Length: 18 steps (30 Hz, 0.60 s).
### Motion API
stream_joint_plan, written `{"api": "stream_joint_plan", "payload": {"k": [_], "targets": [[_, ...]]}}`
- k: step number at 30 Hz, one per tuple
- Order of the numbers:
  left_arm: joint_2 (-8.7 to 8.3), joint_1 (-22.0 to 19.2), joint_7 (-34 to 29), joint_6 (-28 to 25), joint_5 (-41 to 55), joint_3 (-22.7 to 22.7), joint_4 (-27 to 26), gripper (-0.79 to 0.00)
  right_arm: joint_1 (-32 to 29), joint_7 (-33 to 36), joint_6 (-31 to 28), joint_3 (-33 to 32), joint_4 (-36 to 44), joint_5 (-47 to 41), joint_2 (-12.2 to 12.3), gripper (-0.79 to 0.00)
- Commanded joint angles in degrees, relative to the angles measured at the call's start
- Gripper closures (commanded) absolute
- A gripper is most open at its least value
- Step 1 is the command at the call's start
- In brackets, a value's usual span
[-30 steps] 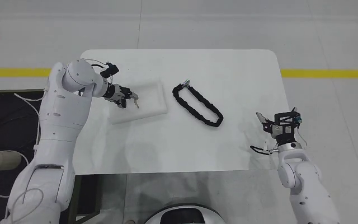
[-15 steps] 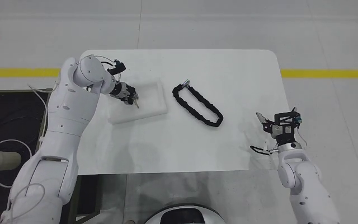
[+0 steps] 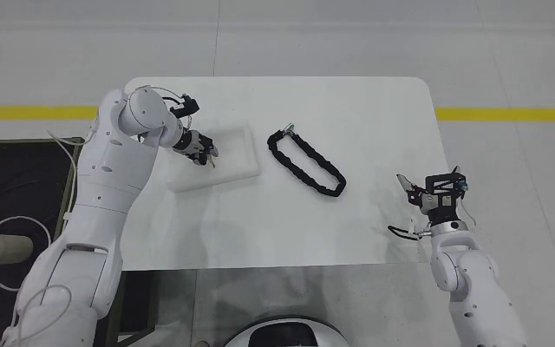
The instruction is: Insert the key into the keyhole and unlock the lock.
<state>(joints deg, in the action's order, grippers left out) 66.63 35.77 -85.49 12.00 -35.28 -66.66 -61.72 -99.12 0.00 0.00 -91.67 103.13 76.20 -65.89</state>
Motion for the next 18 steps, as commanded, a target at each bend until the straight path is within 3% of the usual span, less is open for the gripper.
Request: {"api": "stream_joint_plan", "payload": {"k": [1, 4, 13, 18], "targets": [[-0.03, 0.05, -0.27, 0.01, 0.05, -0.10, -0.03, -0.185, 0.00, 0.00, 0.00, 0.00, 0.00, 0.00, 0.00, -0.785], [-0.13, 0.00, -0.45, -0.13, -0.45, -0.26, -0.09, 0.000, 0.00, 0.00, 0.00, 0.00, 0.00, 0.00, 0.00, -0.785], [-1.06, 1.44, -2.51, -1.26, -2.75, -1.80, -6.57, 0.000, 0.00, 0.00, 0.00, 0.00, 0.00, 0.00, 0.00, -0.785], [-2.73, 2.99, -2.51, -0.95, -7.88, 0.79, -12.28, 0.000, 0.00, 0.00, 0.00, 0.00, 0.00, 0.00, 0.00, -0.785]]}}
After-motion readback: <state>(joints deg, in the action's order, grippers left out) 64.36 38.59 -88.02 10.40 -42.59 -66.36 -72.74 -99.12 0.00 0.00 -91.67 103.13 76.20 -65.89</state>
